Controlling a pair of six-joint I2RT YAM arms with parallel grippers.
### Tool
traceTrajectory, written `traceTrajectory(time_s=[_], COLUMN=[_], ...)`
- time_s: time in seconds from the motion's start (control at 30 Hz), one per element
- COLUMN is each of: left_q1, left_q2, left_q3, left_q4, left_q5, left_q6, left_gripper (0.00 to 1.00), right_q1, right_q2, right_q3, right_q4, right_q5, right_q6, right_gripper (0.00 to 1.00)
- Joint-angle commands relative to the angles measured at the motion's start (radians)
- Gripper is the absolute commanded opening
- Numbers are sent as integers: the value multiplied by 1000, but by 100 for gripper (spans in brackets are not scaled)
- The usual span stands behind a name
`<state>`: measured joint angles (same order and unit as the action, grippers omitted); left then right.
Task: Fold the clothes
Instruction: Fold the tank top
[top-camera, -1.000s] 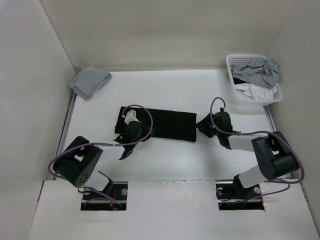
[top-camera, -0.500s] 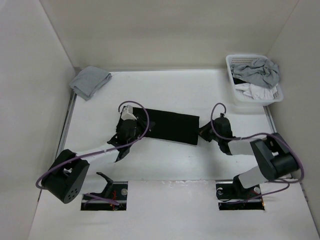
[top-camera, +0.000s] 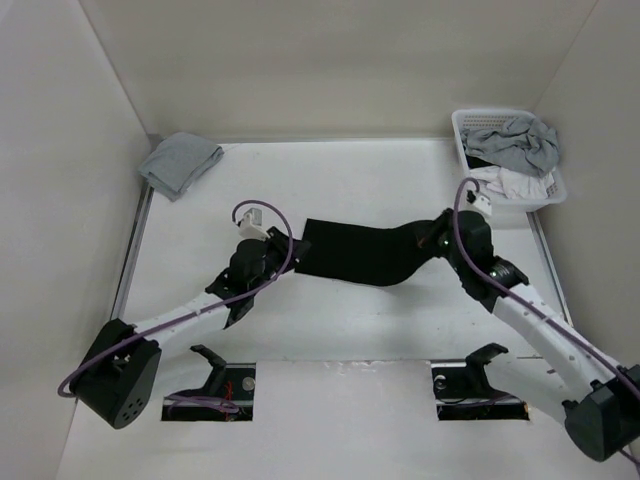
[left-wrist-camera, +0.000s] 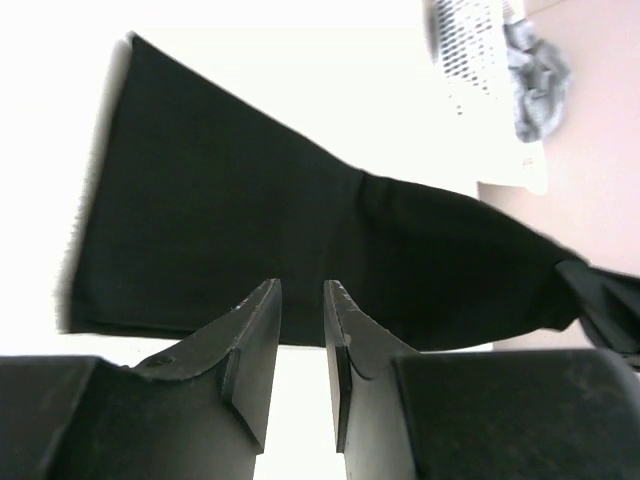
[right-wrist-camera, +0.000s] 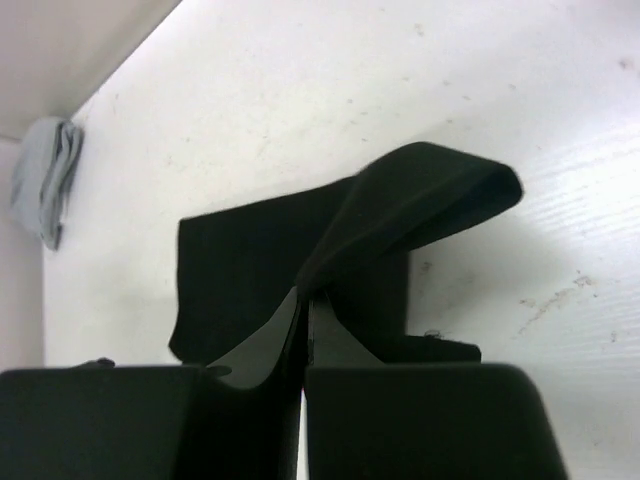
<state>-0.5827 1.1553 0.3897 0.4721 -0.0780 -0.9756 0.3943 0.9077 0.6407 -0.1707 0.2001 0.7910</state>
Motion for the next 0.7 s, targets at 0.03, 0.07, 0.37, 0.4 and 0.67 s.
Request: traceTrajectory(time_s=[0.03,0.07,0.37,0.4,0.67], left_q1=[19,24,106,123,261], left_q2=[-86,-106,-363,-391,-496], left_q3=[9,3,-55,-58,-98], left_q4=[-9,-19,-162,-179,-245], left_q5=[17,20,63,75,161], left_q6=[9,8,3,3,-26], left_gripper=[23,23,24,24,24], right_q1=[175,211,415,436,508], right_q2=[146,199,682,744,1114], right_q3=[212,255,684,739,1070], right_q4=[-182,-199,-314,-331,-362], right_q5=[174,194,239,240,213], right_q6=[-84,-84,-65,-59,7], right_gripper=[1,1,1,1,32])
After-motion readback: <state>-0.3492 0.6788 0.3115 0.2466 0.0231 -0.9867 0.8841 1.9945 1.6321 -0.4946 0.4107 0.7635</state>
